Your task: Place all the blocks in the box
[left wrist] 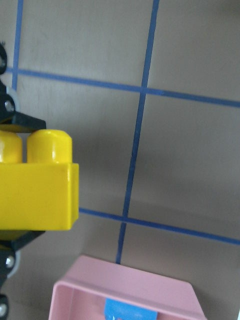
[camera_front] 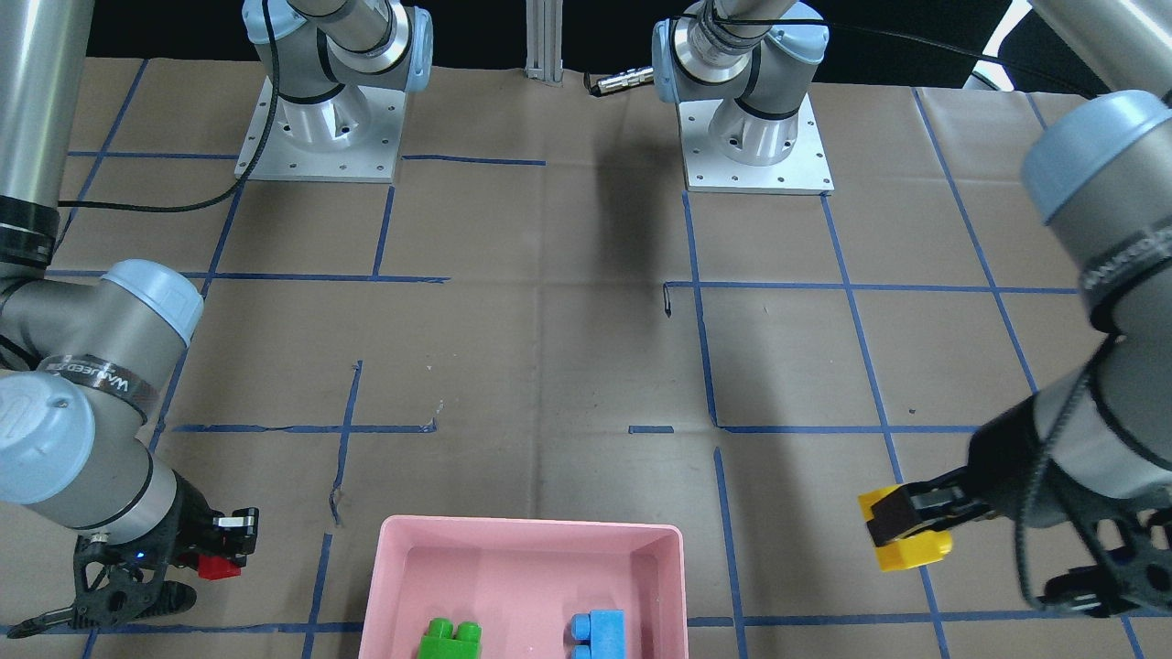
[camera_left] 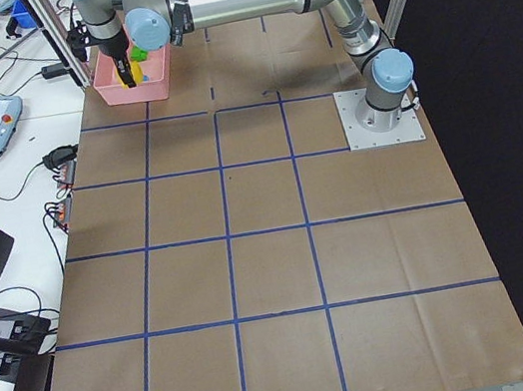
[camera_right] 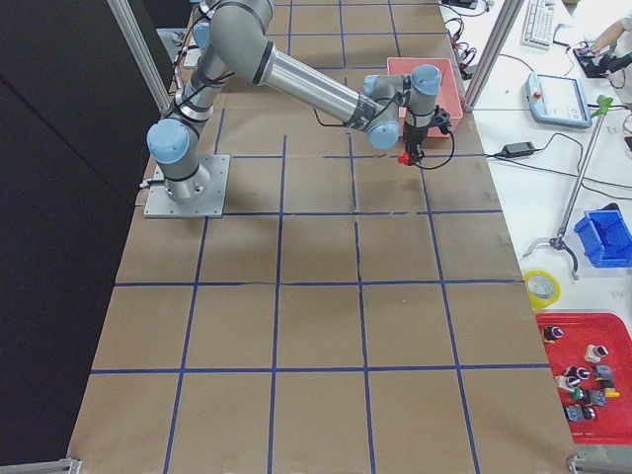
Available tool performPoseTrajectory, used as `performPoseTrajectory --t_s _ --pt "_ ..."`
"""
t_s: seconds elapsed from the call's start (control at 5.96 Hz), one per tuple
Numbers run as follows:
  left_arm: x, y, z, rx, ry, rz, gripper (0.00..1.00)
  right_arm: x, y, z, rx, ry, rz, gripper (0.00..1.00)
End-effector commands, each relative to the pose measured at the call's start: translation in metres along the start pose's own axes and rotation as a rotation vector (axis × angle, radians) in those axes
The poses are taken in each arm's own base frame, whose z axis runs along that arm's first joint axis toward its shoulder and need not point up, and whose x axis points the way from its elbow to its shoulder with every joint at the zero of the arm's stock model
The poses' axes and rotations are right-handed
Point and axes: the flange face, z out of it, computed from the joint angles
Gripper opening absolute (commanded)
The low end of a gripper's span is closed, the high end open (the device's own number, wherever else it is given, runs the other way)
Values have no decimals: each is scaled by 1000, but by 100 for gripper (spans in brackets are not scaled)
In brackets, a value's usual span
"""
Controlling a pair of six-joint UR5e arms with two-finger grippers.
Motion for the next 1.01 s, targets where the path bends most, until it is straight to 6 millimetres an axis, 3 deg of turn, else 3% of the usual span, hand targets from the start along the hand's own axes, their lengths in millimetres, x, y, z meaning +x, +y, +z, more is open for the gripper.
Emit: performPoseTrajectory --t_s 0.0,0.17,0.5,0.67,0.84 --pt "111 24 49 35 24 -50 19 2 -13 -34 -28 -10 5 7" --pt "144 28 84 45 26 -40 19 1 -16 -45 -47 -18 7 7" --pt "158 18 145 50 24 -21 19 -9 -39 -80 19 -55 30 7" --pt "173 22 167 66 2 5 28 -19 -45 -94 62 -145 92 7" --pt "173 20 172 78 -13 6 61 -32 -48 -97 64 -202 212 7"
